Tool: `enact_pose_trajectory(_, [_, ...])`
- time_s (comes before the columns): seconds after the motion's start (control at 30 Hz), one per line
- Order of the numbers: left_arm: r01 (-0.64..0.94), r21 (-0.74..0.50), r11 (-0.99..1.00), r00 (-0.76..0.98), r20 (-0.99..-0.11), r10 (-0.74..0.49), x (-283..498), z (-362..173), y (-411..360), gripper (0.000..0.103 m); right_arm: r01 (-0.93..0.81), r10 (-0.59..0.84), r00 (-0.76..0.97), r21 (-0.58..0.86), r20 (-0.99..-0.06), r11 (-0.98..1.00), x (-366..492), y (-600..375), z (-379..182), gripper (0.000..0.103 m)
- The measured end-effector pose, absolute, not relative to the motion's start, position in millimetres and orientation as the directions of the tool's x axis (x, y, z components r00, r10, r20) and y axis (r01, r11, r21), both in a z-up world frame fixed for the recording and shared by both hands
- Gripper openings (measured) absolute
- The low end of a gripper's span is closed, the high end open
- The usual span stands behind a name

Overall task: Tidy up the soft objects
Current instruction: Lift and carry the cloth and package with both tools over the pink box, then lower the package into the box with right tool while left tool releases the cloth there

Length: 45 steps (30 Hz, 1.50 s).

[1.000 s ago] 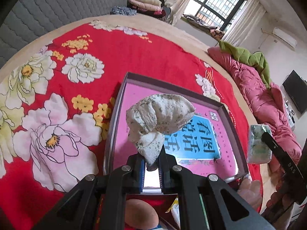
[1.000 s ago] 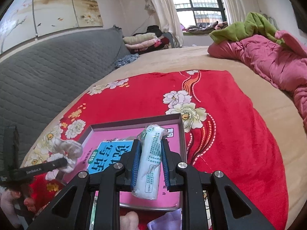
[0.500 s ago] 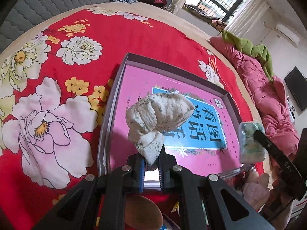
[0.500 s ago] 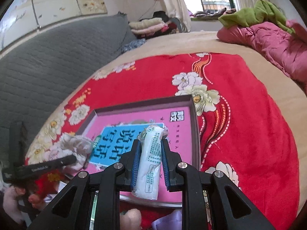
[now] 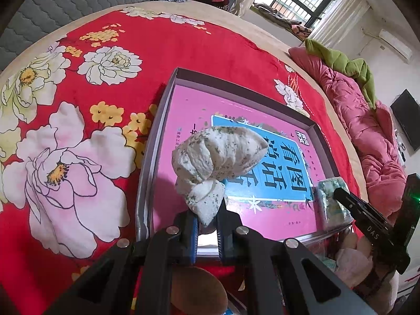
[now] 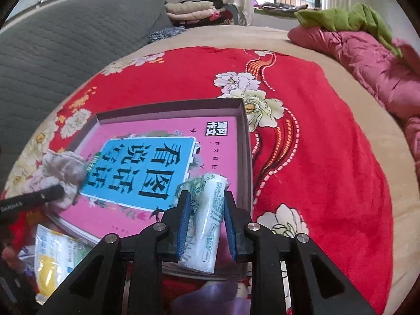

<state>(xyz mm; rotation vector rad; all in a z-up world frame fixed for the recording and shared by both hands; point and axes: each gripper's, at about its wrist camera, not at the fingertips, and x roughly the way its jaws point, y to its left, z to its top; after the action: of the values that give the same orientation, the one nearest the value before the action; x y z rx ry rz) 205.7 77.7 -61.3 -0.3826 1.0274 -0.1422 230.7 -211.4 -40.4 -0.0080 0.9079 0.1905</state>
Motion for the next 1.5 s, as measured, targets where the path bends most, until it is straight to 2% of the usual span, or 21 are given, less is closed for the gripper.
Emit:
enact_pose_trajectory(0.17, [-0.066,-0.372,0.926,0.513,-0.809,-0.288,205,-61,78,0.011,-0.155,0.140,0.599,0.058,-0.788,0.986,230,-214,-41,0.033])
enact_pose_trajectory(0.5, [-0.069,-0.377,0.924,0.503,-0.813,-0.294,205,-61,79,0.012,-0.148,0.124,0.632,0.038,-0.765,0.988,222,-217,-31,0.034])
enact_pose_trajectory(0.57, [-0.071,-0.378,0.923,0.501,-0.814,-0.295,206,-61,79,0.012,-0.149,0.130,0.643,0.043,-0.755,0.988,220,-218,-27,0.039])
enact_pose_trajectory(0.63, [-0.064,-0.392,0.918,0.498,-0.809,-0.311,207,-62,78,0.012,-0.147,0.136,0.653,0.052,-0.745,0.988,218,-220,-23,0.044])
enact_pose_trajectory(0.8, [-0.051,-0.440,0.897,0.496,-0.790,-0.359,206,-61,79,0.012,-0.144,0.137,0.662,0.055,-0.736,0.988,214,-220,-19,0.046])
enact_pose_trajectory(0.9, [-0.038,-0.534,0.845,0.481,-0.751,-0.453,206,-63,81,0.012,-0.138,0.143,0.663,0.068,-0.735,0.988,212,-222,-17,0.047])
enact_pose_trajectory(1.07, [-0.066,-0.511,0.857,0.463,-0.777,-0.427,208,-67,79,0.013,-0.133,0.138,0.665,0.066,-0.734,0.989,210,-223,-16,0.048])
enact_pose_trajectory(1.23, [-0.071,-0.420,0.905,0.471,-0.813,-0.341,207,-62,76,0.017,-0.130,0.131,0.670,0.058,-0.730,0.990,209,-223,-14,0.050])
enact_pose_trajectory(1.4, [-0.073,-0.372,0.925,0.472,-0.830,-0.297,208,-59,75,0.028,-0.128,0.128,0.672,0.056,-0.729,0.990,207,-224,-14,0.054])
enact_pose_trajectory(1.5, [-0.075,-0.368,0.927,0.472,-0.832,-0.292,208,-59,76,0.030,-0.124,0.123,0.674,0.052,-0.729,0.991,206,-225,-13,0.055])
